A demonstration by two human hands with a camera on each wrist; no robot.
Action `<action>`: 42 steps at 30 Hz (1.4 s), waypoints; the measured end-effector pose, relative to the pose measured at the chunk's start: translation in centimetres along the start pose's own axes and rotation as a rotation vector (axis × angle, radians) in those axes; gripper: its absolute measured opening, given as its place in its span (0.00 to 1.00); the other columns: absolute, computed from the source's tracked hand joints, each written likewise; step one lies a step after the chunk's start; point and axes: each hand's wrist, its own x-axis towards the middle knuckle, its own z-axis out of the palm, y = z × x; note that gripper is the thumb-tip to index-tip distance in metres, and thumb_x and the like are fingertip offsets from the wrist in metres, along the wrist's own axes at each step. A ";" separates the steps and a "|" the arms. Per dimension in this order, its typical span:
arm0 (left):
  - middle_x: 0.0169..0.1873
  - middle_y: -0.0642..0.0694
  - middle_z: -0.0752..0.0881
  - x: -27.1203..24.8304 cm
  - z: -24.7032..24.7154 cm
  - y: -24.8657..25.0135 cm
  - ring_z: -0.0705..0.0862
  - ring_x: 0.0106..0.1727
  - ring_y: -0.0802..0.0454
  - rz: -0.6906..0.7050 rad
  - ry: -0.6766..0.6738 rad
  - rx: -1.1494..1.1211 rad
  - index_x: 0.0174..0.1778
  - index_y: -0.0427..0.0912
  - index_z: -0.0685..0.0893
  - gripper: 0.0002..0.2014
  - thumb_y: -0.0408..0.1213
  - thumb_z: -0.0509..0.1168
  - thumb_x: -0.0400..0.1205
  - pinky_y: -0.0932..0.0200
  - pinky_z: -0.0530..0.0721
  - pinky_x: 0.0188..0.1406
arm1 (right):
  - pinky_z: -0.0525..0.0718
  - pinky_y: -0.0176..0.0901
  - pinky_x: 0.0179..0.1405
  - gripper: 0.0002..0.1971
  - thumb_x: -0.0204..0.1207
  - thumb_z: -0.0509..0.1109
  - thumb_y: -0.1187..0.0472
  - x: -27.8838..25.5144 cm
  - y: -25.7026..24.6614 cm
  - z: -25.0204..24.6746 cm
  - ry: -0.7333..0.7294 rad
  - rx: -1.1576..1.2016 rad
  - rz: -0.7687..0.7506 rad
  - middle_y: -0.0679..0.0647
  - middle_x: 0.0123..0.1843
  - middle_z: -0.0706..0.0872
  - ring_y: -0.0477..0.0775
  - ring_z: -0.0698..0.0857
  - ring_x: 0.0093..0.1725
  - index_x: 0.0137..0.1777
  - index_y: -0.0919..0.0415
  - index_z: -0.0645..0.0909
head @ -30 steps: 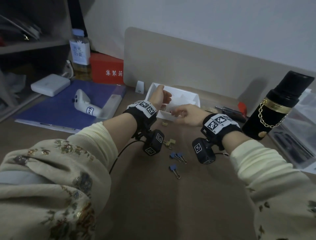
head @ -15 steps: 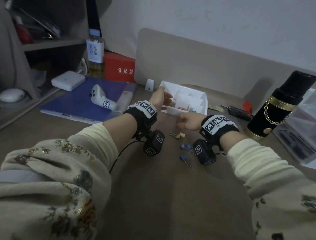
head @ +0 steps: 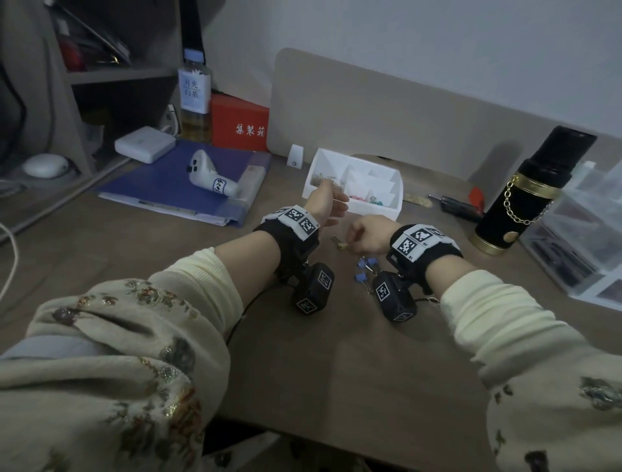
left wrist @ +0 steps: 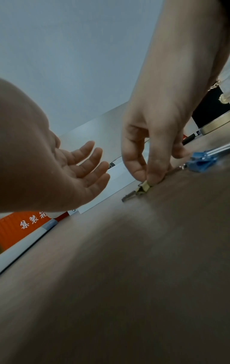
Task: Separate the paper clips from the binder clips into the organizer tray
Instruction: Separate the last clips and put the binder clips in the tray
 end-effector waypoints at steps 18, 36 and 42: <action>0.32 0.44 0.73 -2.6 -0.8 -0.5 0.74 0.32 0.50 -0.170 0.094 -0.180 0.36 0.39 0.73 0.13 0.36 0.51 0.85 0.59 0.75 0.34 | 0.76 0.32 0.37 0.08 0.70 0.73 0.65 -0.1 -1.3 -1.4 0.130 0.170 0.014 0.52 0.46 0.85 0.48 0.81 0.42 0.48 0.56 0.82; 0.30 0.47 0.73 -3.1 -2.0 -1.1 0.75 0.31 0.52 -0.209 0.090 -0.477 0.31 0.42 0.69 0.14 0.39 0.51 0.84 0.60 0.76 0.33 | 0.84 0.45 0.34 0.08 0.72 0.71 0.64 0.9 -3.0 0.1 -0.068 0.160 0.218 0.59 0.31 0.84 0.53 0.81 0.25 0.48 0.67 0.83; 0.32 0.46 0.75 -3.1 -2.3 -1.3 0.76 0.33 0.51 -0.219 0.105 -0.502 0.36 0.41 0.72 0.13 0.40 0.52 0.85 0.59 0.76 0.35 | 0.81 0.37 0.34 0.01 0.71 0.70 0.66 0.6 -3.0 -0.2 -0.025 0.248 0.187 0.57 0.31 0.86 0.43 0.82 0.21 0.39 0.62 0.82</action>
